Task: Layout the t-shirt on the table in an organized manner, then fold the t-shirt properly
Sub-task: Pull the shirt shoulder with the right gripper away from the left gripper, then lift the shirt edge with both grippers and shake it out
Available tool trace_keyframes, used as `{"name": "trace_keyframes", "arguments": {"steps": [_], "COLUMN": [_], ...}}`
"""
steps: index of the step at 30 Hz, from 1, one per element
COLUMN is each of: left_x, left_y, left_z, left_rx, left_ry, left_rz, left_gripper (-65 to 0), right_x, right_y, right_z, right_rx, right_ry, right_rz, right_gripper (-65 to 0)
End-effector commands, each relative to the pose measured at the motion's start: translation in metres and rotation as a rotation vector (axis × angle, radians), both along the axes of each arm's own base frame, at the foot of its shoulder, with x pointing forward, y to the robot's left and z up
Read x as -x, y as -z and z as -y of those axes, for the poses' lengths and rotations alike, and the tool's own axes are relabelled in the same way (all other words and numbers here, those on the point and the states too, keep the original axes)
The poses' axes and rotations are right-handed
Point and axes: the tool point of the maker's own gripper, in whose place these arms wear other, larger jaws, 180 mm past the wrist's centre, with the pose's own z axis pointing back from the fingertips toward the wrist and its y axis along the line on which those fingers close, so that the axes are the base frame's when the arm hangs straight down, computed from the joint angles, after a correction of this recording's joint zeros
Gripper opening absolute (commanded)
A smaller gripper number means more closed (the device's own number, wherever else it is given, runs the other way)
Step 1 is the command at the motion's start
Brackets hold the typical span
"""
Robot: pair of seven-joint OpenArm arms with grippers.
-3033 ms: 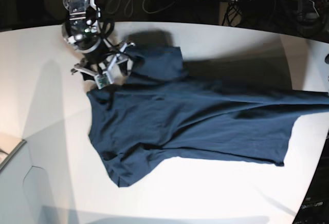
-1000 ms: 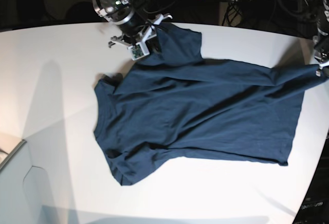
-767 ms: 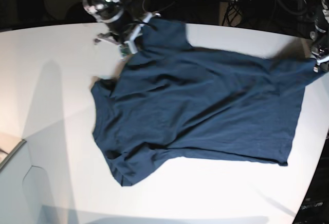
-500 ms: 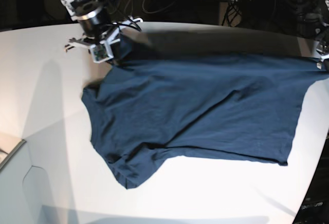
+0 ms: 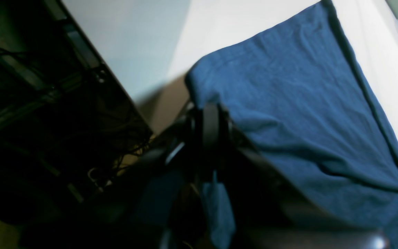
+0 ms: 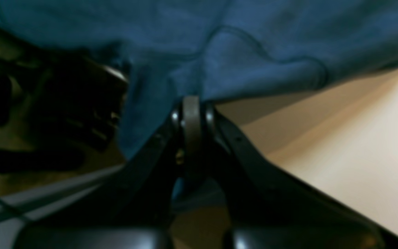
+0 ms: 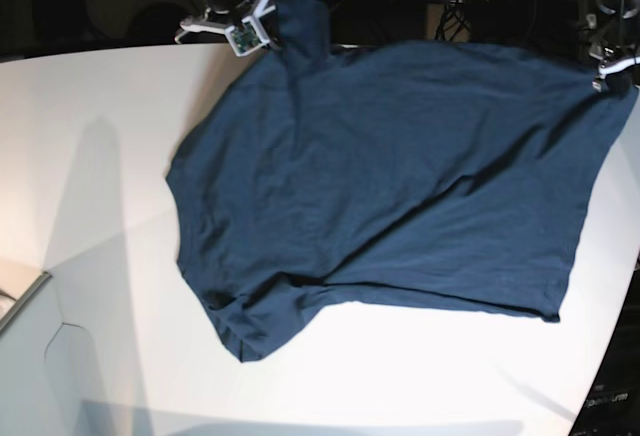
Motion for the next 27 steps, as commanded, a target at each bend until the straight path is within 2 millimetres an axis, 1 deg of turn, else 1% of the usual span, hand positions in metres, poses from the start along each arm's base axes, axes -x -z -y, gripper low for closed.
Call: {"name": "trace_keyframes", "arguments": {"steps": [1, 4, 6, 10, 12, 14, 15, 16, 17, 18, 20, 23, 24, 25, 27], "left_x": [-0.003, -0.005, -0.013, -0.033, -0.048, -0.065, -0.075, -0.086, -0.102, -0.116, -0.145, -0.201, -0.217, -0.236, -0.274], "left_y": [-0.010, -0.011, -0.018, -0.031, -0.040, -0.051, -0.057, -0.062, -0.074, -0.081, -0.088, -0.113, -0.119, -0.127, -0.140], "left_z": [-0.007, -0.008, -0.013, -0.019, -0.021, -0.020, -0.019, -0.017, -0.017, -0.014, -0.003, 0.013, 0.017, 0.022, 0.032], "left_rx": [-0.033, -0.037, -0.057, -0.076, -0.089, -0.092, -0.092, -0.093, -0.109, -0.113, -0.109, -0.114, -0.111, -0.107, -0.083], "left_ry": [0.000, 0.003, 0.018, 0.033, 0.046, 0.049, 0.053, 0.063, 0.085, 0.111, 0.169, 0.255, 0.276, 0.296, 0.325], "left_rz": [0.025, 0.026, 0.038, 0.083, 0.116, 0.165, 0.193, 0.217, 0.249, 0.272, 0.303, 0.376, 0.392, 0.413, 0.448], "left_gripper": [-64.9, -64.9, -64.9, -64.9, -64.9, -64.9, -64.9, -64.9, -64.9, -64.9, -64.9, -64.9, -64.9, -64.9, -64.9], "right_x": [-0.001, 0.000, -0.003, -0.032, -0.055, -0.076, -0.090, -0.103, -0.118, -0.133, -0.162, -0.212, -0.223, -0.240, -0.270], "right_y": [-0.002, 0.003, 0.002, -0.014, -0.032, -0.047, -0.056, -0.064, -0.072, -0.081, -0.095, -0.123, -0.129, -0.141, -0.159], "right_z": [-0.001, 0.005, 0.011, 0.036, 0.047, 0.061, 0.069, 0.075, 0.083, 0.092, 0.108, 0.126, 0.132, 0.140, 0.145], "right_rx": [-0.009, 0.007, 0.017, 0.057, 0.075, 0.102, 0.114, 0.122, 0.133, 0.144, 0.156, 0.157, 0.160, 0.166, 0.160], "right_ry": [-0.002, -0.017, -0.007, 0.053, 0.074, 0.105, 0.122, 0.135, 0.155, 0.178, 0.219, 0.271, 0.283, 0.291, 0.296], "right_rz": [0.011, 0.006, 0.012, 0.092, 0.166, 0.227, 0.268, 0.303, 0.338, 0.376, 0.437, 0.537, 0.559, 0.595, 0.642], "right_gripper": [-65.0, -65.0, -65.0, -65.0, -65.0, -65.0, -65.0, -65.0, -65.0, -65.0, -65.0, -65.0, -65.0, -65.0, -65.0]}}
